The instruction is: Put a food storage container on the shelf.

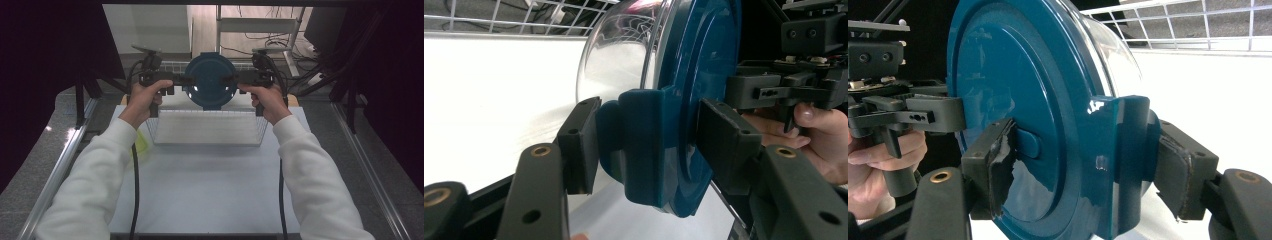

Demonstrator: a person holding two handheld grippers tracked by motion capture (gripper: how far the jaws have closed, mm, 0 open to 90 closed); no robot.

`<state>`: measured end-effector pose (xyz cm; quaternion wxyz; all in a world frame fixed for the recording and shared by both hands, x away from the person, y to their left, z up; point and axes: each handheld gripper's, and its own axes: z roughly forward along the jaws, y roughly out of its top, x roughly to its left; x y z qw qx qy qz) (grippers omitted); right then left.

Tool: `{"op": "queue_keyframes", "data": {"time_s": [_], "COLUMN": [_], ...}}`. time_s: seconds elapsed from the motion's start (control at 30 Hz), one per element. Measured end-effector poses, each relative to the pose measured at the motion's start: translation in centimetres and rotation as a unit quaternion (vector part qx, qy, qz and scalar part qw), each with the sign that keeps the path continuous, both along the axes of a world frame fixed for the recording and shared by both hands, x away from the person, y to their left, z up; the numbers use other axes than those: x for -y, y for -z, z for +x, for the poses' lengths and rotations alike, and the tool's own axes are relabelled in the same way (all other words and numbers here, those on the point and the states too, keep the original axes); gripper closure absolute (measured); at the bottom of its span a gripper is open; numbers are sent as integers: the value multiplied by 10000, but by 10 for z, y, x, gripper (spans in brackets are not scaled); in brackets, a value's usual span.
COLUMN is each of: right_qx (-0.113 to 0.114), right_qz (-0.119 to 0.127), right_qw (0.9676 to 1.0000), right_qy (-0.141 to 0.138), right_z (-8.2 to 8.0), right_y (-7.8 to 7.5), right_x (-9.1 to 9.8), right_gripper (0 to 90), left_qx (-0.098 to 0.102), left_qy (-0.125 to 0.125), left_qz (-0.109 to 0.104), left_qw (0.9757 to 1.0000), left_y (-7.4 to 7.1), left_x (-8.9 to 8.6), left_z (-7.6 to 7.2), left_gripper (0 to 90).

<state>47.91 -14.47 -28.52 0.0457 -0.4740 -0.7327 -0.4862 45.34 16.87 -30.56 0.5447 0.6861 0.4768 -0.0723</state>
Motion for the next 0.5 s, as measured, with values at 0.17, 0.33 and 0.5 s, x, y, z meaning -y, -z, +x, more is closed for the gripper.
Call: {"op": "queue_keyframes", "data": {"time_s": [0.17,0.33,0.5], "right_qx": [-110,-280,-469], "right_qz": [-6,43,99], "right_qw": [9999,9995,9986], "right_qy": [41,125,242], "right_z": [6,12,23], "right_y": [3,7,8], "right_x": [-1,0,0], "right_gripper": [312,311,307], "left_qx": [-102,-228,-442], "left_qy": [7,-21,-101], "left_qz": [-53,-205,-349], "left_qw": [9999,9995,9984], "left_y": [5,11,13], "left_x": [-1,-2,-2], "left_z": [7,16,27], "left_gripper": [448,451,447]}}
